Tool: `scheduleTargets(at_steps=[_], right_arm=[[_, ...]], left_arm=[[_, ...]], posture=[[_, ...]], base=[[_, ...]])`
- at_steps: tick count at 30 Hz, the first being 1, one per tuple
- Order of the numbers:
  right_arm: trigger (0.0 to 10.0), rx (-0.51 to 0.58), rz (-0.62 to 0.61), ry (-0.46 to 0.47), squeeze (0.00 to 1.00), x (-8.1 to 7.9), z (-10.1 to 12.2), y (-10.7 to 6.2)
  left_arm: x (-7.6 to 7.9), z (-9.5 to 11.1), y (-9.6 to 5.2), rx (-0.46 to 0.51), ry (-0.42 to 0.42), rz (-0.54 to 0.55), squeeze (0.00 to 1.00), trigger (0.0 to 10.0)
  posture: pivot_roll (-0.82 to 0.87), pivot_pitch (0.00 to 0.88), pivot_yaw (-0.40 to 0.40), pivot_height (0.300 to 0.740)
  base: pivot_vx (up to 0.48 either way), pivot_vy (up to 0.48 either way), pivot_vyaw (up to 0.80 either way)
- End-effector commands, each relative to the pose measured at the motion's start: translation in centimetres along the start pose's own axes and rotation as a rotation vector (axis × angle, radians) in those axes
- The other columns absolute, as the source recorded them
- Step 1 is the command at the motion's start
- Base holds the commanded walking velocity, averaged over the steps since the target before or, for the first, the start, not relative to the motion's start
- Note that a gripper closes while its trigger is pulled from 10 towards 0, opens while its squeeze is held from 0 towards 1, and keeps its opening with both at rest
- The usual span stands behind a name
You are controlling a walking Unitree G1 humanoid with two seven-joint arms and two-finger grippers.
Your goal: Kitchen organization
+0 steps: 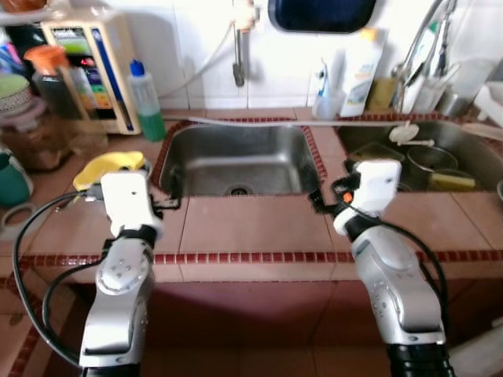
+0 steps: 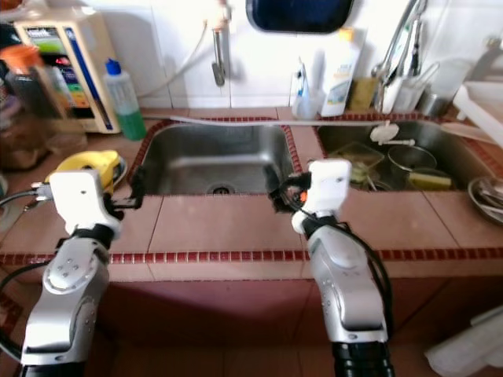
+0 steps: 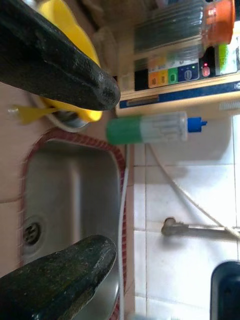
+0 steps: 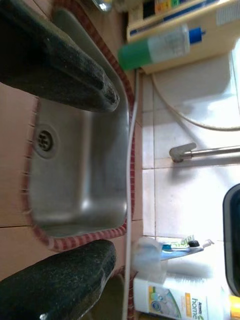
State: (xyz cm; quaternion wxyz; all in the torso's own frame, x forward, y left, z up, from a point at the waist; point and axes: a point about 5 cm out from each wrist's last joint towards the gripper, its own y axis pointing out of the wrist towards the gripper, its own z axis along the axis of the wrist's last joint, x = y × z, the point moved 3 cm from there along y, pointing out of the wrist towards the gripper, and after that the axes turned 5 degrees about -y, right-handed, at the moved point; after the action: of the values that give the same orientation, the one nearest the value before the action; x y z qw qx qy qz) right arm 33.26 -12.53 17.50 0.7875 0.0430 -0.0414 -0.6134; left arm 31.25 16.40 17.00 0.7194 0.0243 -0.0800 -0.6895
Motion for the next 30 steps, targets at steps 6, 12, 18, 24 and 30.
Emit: scheduleTargets(at_steps=[6, 12, 18, 24, 30], right_arm=[[10.0, 0.017, -0.027, -0.016, 0.00, 0.96, 0.53, -0.15], [10.0, 0.016, -0.024, -0.013, 0.00, 0.88, 0.50, -0.17], [10.0, 0.022, -0.015, -0.002, 0.00, 0.65, 0.64, -0.11], [10.0, 0.019, -0.009, -0.023, 0.00, 0.60, 0.59, -0.07], [10.0, 0.010, -0.006, -0.041, 0.00, 0.54, 0.49, -0.08]], left_arm=[[0.89, 0.27, 0.12, 0.008, -0.011, -0.007, 0.00, 10.0], [0.52, 0.15, 0.03, 0.012, 0.028, 0.043, 0.00, 10.0], [0.16, -0.39, -0.34, -0.013, 0.041, 0.082, 0.00, 10.0], [0.28, -0.23, -0.29, -0.002, 0.057, 0.076, 0.00, 10.0], [0.20, -0.31, -0.12, 0.001, 0.065, 0.078, 0.00, 10.0]], posture=[[-0.01, 0.000, 0.027, 0.740], [0.00, 0.000, 0.026, 0.740], [0.00, 0.000, 0.025, 0.740], [0.00, 0.000, 0.024, 0.740], [0.00, 0.000, 0.022, 0.740]], base=[[0.239, 0.000, 0.00], [0.000, 0.000, 0.00], [0.000, 0.000, 0.00], [0.000, 0.000, 0.00], [0.000, 0.000, 0.64]])
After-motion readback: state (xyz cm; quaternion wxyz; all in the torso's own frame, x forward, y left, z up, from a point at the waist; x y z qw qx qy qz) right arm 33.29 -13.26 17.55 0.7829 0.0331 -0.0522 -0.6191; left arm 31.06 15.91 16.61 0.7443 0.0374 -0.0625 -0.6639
